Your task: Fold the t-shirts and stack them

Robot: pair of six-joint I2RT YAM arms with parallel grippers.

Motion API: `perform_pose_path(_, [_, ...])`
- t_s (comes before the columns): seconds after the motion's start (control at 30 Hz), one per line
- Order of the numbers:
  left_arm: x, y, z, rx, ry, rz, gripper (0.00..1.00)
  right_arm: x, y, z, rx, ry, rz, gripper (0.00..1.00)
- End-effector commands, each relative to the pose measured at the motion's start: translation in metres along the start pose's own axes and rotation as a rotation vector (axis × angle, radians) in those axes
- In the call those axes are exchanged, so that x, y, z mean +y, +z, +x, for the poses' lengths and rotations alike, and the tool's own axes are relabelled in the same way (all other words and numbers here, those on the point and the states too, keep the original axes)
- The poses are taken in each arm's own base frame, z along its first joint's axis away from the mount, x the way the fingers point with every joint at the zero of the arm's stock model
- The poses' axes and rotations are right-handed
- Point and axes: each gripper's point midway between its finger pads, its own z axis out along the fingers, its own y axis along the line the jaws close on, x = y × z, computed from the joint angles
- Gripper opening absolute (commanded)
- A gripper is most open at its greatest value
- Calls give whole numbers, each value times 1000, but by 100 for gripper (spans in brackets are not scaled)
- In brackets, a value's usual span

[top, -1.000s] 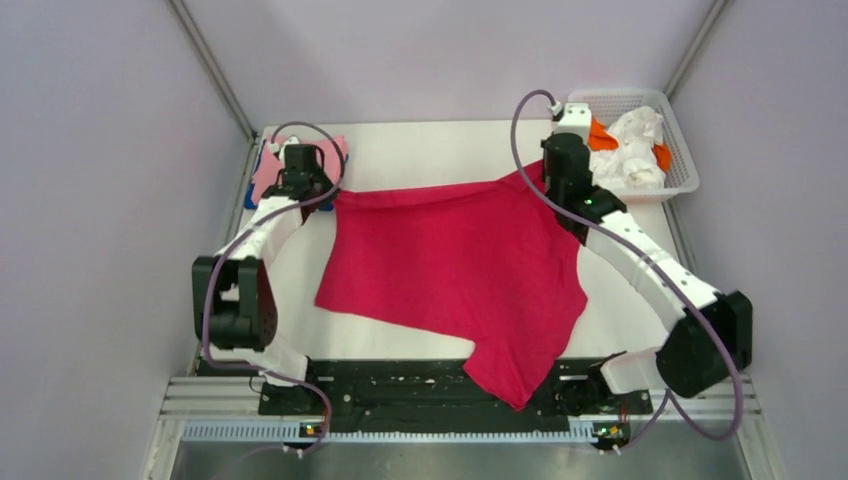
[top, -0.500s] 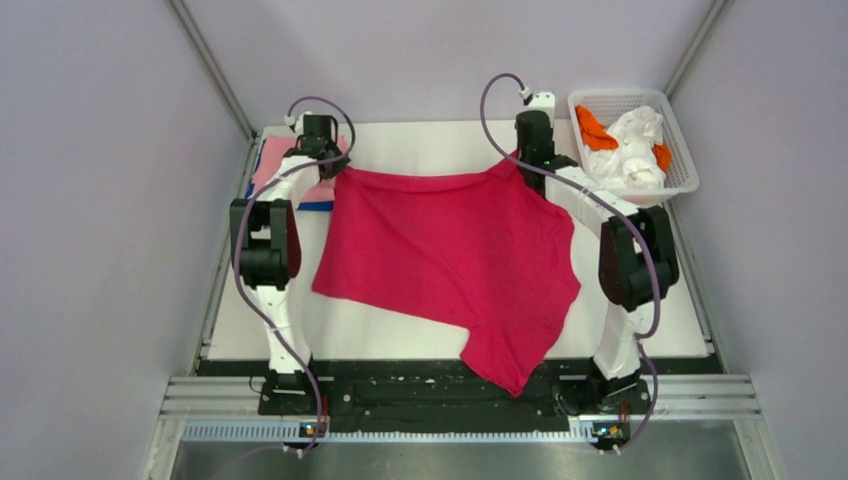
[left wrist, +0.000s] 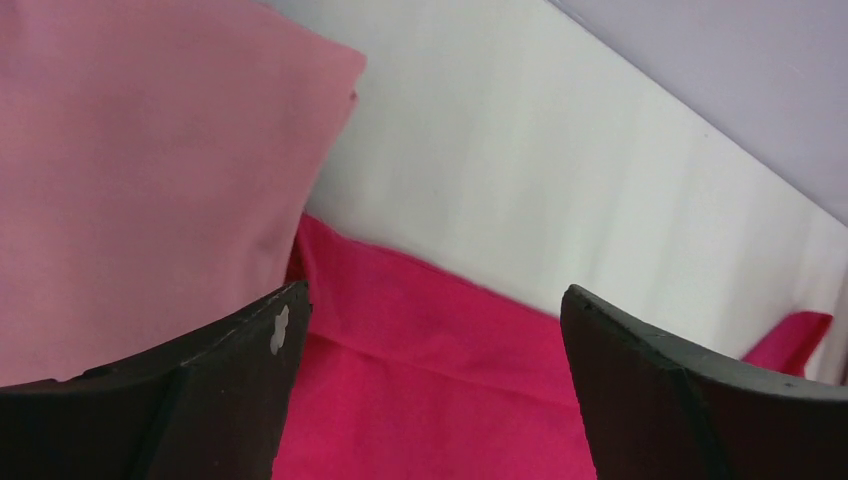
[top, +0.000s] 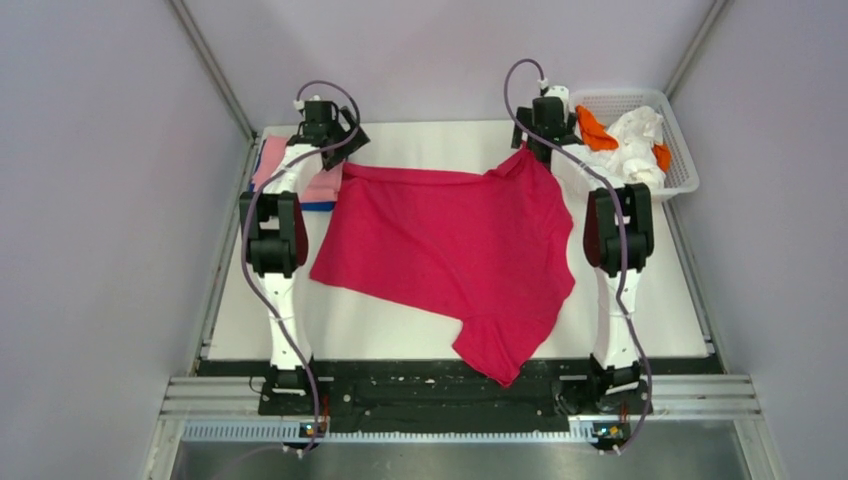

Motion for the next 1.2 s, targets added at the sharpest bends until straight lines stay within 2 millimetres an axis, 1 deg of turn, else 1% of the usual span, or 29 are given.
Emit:
perform_pose_path(0.0, [-58, -64, -28, -72, 37, 164, 99, 25, -56, -7, 38, 110, -183, 99])
perform_pose_path(0.07, [-58, -76, -7, -25, 58, 156, 99, 28, -76, 19, 104, 159, -228, 99])
perform_pose_path(0.1, [-51, -78, 13, 15, 68, 128, 99, 34, -87, 36, 134, 172, -254, 99])
perform_pose_path(0.13, [-46, -86, 26, 39, 76, 111, 99, 37, -99, 50, 155, 169, -269, 99])
perform_pose_path(0.17, [-45, -100, 36, 60, 84, 107, 99, 42, -112, 62, 171, 157, -275, 99])
perform_pose_path(0.2, [-38, -107, 52, 89, 91, 91, 99, 44, -125, 72, 185, 144, -267, 99])
perform_pose_path(0.27, [-27, -126, 72, 100, 86, 78, 99, 51, -153, 82, 195, 101, -258, 99])
perform_pose_path(0.3, [-20, -134, 84, 107, 80, 76, 99, 52, -165, 89, 202, 75, -232, 99])
perform_pose_path(0.33, [-17, -141, 91, 103, 74, 90, 99, 52, -176, 99, 219, 52, -200, 99])
perform_pose_path(0.4, [-3, -148, 112, 118, 55, 92, 99, 54, -196, 117, 248, 37, -165, 99])
perform_pose_path(0.43, [4, -150, 120, 127, 42, 84, 99, 58, -204, 128, 269, 44, -177, 99])
perform_pose_path(0.5, [21, -148, 143, 173, 25, 54, 99, 68, -220, 153, 319, 65, -233, 99])
perform_pose_path(0.57, [35, -143, 162, 225, 6, 17, 99, 68, -230, 182, 377, 78, -252, 99])
perform_pose_path(0.63, [48, -137, 177, 261, -7, -21, 99, 63, -237, 206, 436, 91, -252, 99])
perform_pose_path(0.7, [57, -130, 186, 275, -27, -54, 99, 54, -241, 222, 468, 93, -224, 99])
perform_pose_path(0.77, [64, -127, 196, 311, -45, -89, 99, 43, -242, 233, 483, 85, -187, 99])
perform_pose_path(0.83, [69, -129, 204, 339, -59, -107, 98, 33, -244, 242, 493, 73, -156, 99])
perform_pose_path(0.9, [77, -136, 215, 363, -68, -129, 98, 24, -247, 249, 506, 51, -132, 99])
perform_pose_path(1.0, [94, -154, 233, 401, -73, -177, 97, 8, -251, 253, 517, 10, -81, 99])
perform_pose_path(1.07, [109, -172, 247, 434, -64, -230, 97, -1, -256, 255, 522, -6, -64, 99])
perform_pose_path(1.17, [125, -201, 270, 480, -42, -280, 97, -11, -266, 261, 544, -24, -62, 99])
